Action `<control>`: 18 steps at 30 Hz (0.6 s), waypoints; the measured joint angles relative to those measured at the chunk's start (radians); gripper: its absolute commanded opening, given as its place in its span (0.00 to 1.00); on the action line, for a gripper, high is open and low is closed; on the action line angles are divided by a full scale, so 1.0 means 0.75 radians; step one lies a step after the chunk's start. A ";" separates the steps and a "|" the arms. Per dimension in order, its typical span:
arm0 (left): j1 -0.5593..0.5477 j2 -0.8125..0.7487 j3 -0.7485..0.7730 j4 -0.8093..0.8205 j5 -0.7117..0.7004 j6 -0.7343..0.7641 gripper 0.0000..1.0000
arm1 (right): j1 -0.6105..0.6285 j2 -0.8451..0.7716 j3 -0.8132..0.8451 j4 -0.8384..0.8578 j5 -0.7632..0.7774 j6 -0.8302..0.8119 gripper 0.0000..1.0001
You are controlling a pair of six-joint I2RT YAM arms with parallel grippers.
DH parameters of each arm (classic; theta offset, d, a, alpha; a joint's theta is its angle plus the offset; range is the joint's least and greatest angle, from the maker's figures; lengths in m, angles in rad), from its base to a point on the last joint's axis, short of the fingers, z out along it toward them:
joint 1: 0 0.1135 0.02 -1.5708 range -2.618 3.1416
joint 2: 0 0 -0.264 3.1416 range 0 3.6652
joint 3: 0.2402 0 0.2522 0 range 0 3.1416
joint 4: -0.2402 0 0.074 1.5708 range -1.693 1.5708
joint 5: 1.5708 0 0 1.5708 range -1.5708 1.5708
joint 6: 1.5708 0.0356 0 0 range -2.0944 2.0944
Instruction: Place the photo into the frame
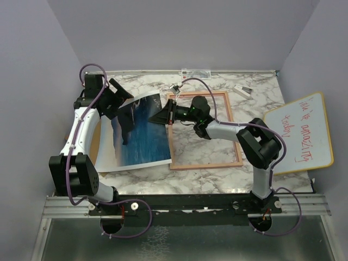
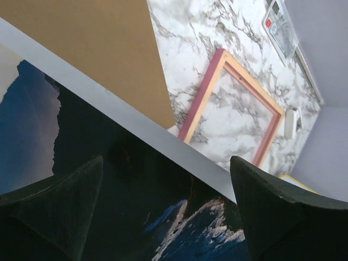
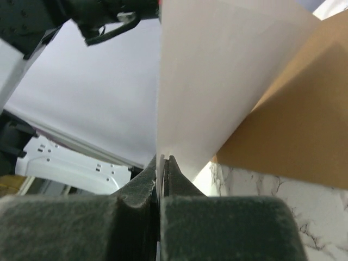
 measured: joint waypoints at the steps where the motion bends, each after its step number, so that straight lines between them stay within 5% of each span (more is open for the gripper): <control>1: 0.000 0.008 -0.006 -0.001 0.027 -0.022 0.99 | 0.000 -0.020 -0.006 -0.022 -0.010 -0.040 0.01; 18: 0.000 -0.008 -0.208 0.057 0.310 -0.302 0.95 | 0.007 -0.267 -0.017 -0.792 0.018 -1.069 0.00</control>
